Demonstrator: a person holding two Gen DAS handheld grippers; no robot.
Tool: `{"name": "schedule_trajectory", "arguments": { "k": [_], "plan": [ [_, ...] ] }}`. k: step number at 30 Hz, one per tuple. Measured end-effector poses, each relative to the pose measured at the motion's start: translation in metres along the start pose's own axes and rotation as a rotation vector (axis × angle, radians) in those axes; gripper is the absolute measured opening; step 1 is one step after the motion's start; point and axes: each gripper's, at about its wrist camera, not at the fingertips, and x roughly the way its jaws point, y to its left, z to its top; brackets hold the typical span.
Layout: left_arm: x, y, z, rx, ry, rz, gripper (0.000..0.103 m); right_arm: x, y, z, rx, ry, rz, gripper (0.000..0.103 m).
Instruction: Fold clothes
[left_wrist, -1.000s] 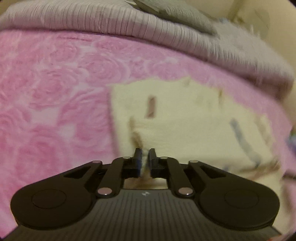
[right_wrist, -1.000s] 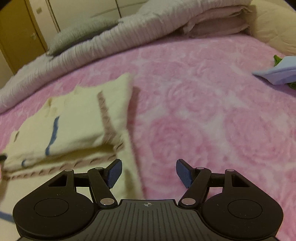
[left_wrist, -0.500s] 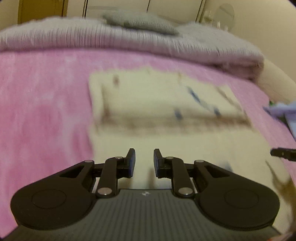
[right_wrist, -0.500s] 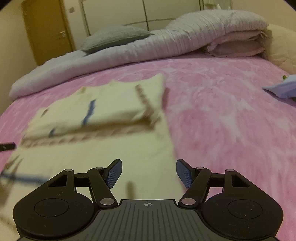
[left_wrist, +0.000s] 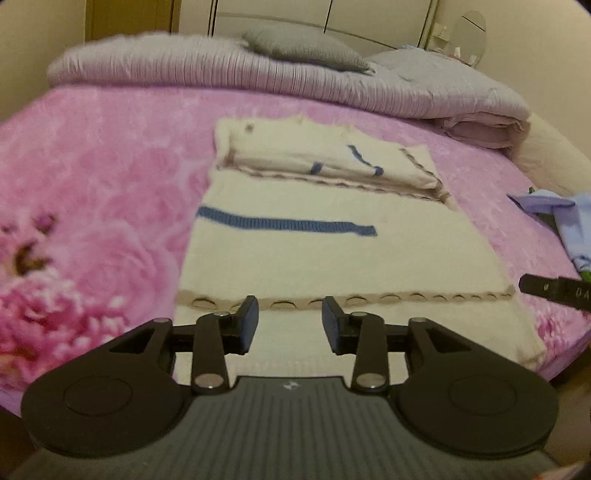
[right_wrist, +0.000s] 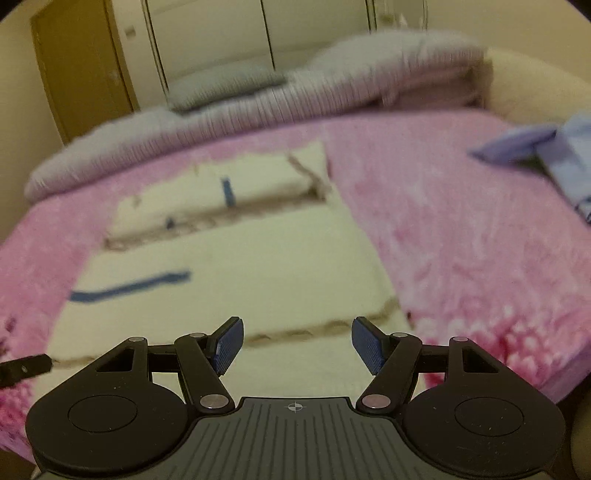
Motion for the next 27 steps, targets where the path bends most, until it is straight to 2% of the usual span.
{"name": "schedule_trajectory", "arguments": {
  "k": [5,11,19,27],
  "plan": [
    [-0.027,-0.013,-0.022,0.038,0.013,0.041,0.034,-0.031,0.014,-0.022,-0.016,0.012,0.02,0.069],
    [-0.05,-0.025,-0.049,0.073,0.015,0.053,0.034,-0.059,0.017,-0.055,-0.062,0.029,0.004,0.069],
    [-0.074,-0.035,-0.063,0.102,-0.019,0.064,0.034,-0.096,0.014,-0.063,-0.072,-0.041,0.017,0.069],
    [-0.091,-0.038,-0.068,0.114,-0.058,0.077,0.034,-0.112,0.013,-0.069,-0.08,-0.069,0.047,0.069]
  ]
}}
